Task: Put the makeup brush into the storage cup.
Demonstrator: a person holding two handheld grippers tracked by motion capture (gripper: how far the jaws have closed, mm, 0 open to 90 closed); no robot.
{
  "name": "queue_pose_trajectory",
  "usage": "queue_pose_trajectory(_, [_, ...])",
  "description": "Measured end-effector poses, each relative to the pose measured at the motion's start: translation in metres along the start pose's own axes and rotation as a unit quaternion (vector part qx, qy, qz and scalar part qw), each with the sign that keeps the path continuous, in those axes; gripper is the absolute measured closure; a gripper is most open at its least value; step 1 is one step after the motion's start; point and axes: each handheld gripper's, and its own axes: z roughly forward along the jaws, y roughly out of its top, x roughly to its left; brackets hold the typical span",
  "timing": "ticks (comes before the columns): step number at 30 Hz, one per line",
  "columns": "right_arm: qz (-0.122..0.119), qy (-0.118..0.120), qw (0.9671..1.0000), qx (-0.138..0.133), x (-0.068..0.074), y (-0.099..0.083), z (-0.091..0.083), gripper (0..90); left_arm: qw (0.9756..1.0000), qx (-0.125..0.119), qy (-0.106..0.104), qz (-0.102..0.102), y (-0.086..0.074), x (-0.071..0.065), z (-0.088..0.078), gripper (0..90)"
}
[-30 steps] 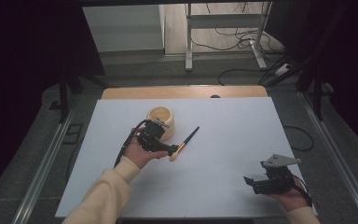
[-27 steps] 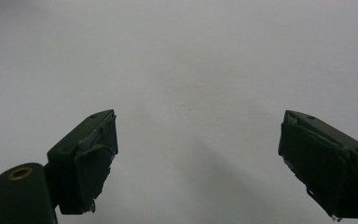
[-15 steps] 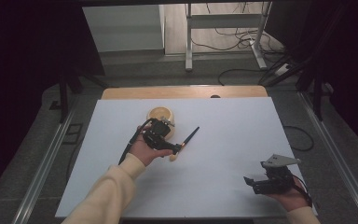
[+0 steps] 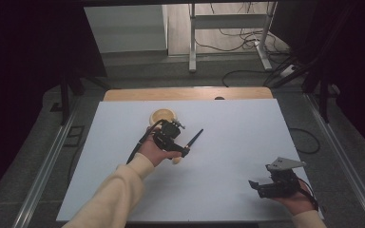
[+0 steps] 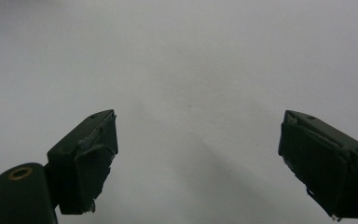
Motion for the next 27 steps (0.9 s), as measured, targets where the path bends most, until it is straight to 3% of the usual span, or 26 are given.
queue_pose_trajectory(27, [-0.005,-0.001,1.0,0.006,0.0,-0.001,0.001,12.5,0.9991,0.042,0.003,-0.002,0.008,0.006,0.029,21.3])
